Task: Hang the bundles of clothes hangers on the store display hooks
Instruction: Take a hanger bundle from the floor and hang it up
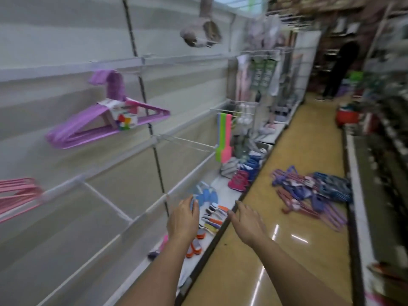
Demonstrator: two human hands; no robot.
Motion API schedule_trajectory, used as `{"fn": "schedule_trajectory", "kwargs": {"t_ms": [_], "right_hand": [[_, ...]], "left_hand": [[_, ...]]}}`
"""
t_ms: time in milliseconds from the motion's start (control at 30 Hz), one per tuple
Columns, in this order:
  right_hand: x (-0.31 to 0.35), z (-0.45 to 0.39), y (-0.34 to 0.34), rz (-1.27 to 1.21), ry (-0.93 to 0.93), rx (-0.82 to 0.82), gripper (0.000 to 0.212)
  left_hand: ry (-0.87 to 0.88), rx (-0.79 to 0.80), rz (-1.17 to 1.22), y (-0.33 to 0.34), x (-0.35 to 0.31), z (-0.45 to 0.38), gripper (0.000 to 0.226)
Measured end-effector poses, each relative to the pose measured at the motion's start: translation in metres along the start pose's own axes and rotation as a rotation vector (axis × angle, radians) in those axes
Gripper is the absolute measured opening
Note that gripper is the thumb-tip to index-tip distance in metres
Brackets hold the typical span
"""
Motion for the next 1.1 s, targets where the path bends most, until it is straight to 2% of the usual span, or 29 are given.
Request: {"fn": "schedule_trajectory", "kwargs": {"t_ms": [133,233,267,367,433,633,833,1100], "right_hand": [[-0.106,0.001,-0.026,-0.015,0.167,0.012,0.055],[-0.178,0.005,-0.054,-0.026,0.275,-0.024,0.057],[-0.199,0.006,-0.063,-0.032,0.312,-0.038,0.057],[-0.251,0.01,-0.083,-0.08,0.406,-0.075,0.057],[-0.279,0.009,-0.09,-0.115,0.445,-0.09,0.058],[-0.343,-0.007,-0.099,-0.177,0.574,-0.099,0.062],[-0.386,-0.067,-0.123,-0.17,0.651,-0.122,0.062],[-0.416,-0.168,-0.153,-0.129,0.7,-0.072,0.064]], "left_hand": [[0.02,0.197,0.02,0.086,-0.05,-0.005,0.038],[0.021,0.288,0.079,0.147,-0.086,-0.009,0.065],[0.027,0.316,0.086,0.165,-0.099,-0.011,0.067],[0.07,0.378,0.052,0.205,-0.141,-0.015,0.052],[0.111,0.418,0.045,0.231,-0.166,-0.021,0.055],[0.117,0.549,0.031,0.306,-0.209,-0.046,0.058],[0.188,0.662,-0.001,0.365,-0.251,-0.109,0.06],[0.373,0.668,-0.137,0.405,-0.315,-0.22,0.055]]}}
Point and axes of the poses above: each hand's wrist, its own z-axis away from the middle knuckle, its own y-axis out of the palm, x = y × z, the point moved 8 cm from there along -z, towards the middle knuckle, and after that the axes turned 4 degrees about x, right-handed, at the moved point
